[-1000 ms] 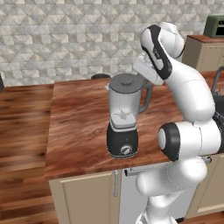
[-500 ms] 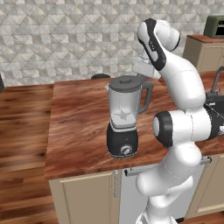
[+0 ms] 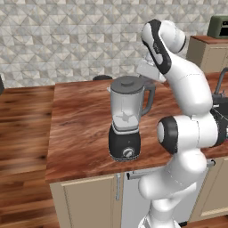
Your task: Close the lid blender by securely placing the lid on top.
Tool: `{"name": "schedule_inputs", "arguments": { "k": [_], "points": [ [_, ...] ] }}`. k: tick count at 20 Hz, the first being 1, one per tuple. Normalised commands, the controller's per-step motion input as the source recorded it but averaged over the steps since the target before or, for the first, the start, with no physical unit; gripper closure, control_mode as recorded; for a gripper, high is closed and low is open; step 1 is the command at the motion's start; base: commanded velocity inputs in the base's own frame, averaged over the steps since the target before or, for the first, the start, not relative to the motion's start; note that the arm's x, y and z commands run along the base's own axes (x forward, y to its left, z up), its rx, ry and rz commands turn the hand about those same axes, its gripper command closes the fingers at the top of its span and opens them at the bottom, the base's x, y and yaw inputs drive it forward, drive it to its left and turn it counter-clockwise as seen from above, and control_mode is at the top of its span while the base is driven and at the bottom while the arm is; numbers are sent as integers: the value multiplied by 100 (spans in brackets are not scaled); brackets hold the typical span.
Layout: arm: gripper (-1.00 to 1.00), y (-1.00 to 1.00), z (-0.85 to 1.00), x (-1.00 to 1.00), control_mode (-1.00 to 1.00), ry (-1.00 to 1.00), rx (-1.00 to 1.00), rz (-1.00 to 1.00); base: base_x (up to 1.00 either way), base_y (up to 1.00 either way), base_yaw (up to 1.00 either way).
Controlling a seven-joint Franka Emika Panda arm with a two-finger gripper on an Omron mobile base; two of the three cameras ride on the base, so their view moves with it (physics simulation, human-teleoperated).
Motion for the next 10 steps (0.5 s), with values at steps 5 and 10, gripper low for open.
{"name": "schedule_inputs", "arguments": {
  "k": [5,10],
  "points": [
    [-100,-18,-5,-39,-100,-22,0,0,0,0,0],
    [-100,-7,2,-17,-100,-17,0,0,0,0,0]
  ]
}}
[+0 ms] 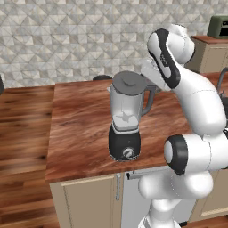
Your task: Close the lid blender by securely placing the lid on top.
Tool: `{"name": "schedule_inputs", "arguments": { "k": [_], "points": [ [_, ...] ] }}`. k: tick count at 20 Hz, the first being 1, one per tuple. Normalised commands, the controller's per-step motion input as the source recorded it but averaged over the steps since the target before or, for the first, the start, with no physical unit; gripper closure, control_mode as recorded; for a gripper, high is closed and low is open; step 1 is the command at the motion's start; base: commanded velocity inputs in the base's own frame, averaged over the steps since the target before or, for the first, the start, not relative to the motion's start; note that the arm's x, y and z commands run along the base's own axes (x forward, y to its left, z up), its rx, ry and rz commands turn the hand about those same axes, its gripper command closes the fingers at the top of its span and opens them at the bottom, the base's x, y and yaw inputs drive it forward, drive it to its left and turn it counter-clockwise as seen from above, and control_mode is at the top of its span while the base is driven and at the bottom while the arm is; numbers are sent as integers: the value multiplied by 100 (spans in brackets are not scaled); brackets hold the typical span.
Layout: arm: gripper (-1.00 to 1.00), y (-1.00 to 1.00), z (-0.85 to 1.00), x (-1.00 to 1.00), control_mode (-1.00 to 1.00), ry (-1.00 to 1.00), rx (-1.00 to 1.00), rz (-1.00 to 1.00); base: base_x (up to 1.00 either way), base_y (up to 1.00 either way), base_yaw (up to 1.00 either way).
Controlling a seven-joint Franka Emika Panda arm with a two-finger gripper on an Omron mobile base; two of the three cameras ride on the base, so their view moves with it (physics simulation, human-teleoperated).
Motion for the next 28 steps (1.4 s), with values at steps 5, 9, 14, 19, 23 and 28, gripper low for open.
{"name": "schedule_inputs", "arguments": {
  "k": [5,9,14,19,23,28],
  "points": [
    [-100,23,0,7,-100,-1,-2,0,0,0,0],
    [-100,23,12,6,-100,0,-3,0,0,0,0],
    [-100,2,12,0,-100,-2,-3,0,0,0,0],
    [-100,-28,2,0,-100,-1,0,0,0,0,0],
    [-100,-24,0,0,-100,-1,0,0,0,0,0],
    [-100,7,-9,2,-100,-1,-1,0,0,0,0]
  ]
}}
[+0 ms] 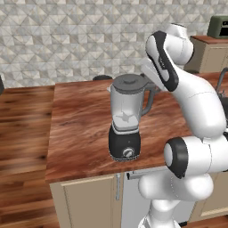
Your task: Close the lid blender by securely placing the lid on top.
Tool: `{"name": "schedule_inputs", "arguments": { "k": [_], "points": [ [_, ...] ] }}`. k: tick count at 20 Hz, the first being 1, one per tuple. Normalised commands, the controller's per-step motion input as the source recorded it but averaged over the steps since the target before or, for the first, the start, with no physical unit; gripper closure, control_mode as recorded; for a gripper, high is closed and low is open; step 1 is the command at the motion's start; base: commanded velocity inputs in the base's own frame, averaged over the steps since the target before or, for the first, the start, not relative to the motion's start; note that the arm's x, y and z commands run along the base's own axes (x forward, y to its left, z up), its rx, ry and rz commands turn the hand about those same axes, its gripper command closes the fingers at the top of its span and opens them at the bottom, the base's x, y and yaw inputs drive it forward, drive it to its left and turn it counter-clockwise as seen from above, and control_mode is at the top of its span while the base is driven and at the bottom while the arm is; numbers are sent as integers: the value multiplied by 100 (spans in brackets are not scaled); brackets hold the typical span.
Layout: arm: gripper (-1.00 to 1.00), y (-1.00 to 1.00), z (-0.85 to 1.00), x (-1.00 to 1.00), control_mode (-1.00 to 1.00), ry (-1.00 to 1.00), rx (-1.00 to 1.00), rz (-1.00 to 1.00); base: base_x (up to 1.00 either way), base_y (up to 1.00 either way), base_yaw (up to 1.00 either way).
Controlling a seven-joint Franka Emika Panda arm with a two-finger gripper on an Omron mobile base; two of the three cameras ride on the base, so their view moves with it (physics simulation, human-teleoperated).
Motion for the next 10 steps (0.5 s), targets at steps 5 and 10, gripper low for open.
{"name": "schedule_inputs", "arguments": {
  "k": [5,10],
  "points": [
    [-100,36,-22,8,-100,3,-10,1,0,0,0],
    [-100,71,-7,-3,-100,0,-17,1,0,0,0]
  ]
}}
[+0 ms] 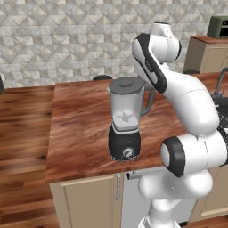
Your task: Close the lid blender by securely placing the lid on top.
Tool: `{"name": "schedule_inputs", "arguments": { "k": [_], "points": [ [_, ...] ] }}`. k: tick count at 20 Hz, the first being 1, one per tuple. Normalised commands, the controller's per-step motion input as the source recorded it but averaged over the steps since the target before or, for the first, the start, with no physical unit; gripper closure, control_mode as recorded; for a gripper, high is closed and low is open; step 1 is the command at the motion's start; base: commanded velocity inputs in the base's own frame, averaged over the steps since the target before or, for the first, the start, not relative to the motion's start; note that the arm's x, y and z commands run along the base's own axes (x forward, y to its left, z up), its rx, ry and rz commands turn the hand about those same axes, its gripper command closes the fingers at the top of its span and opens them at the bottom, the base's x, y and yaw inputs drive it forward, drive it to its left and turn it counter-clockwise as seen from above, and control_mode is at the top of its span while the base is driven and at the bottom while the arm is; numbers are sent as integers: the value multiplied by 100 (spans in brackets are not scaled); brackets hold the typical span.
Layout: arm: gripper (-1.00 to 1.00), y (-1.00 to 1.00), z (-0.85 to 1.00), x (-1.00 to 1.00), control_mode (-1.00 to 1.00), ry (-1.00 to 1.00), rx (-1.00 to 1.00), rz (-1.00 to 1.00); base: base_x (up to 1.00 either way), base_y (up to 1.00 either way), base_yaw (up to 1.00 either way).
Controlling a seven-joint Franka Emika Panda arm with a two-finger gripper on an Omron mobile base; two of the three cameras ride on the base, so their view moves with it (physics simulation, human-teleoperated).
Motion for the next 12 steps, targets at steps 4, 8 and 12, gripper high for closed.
{"name": "schedule_inputs", "arguments": {
  "k": [4,8,12],
  "points": [
    [-100,34,0,0,-100,0,-11,0,0,0,0],
    [-100,-5,0,0,-100,-1,-1,0,0,0,0],
    [-100,-4,-3,0,-100,-3,0,0,0,0,0]
  ]
}}
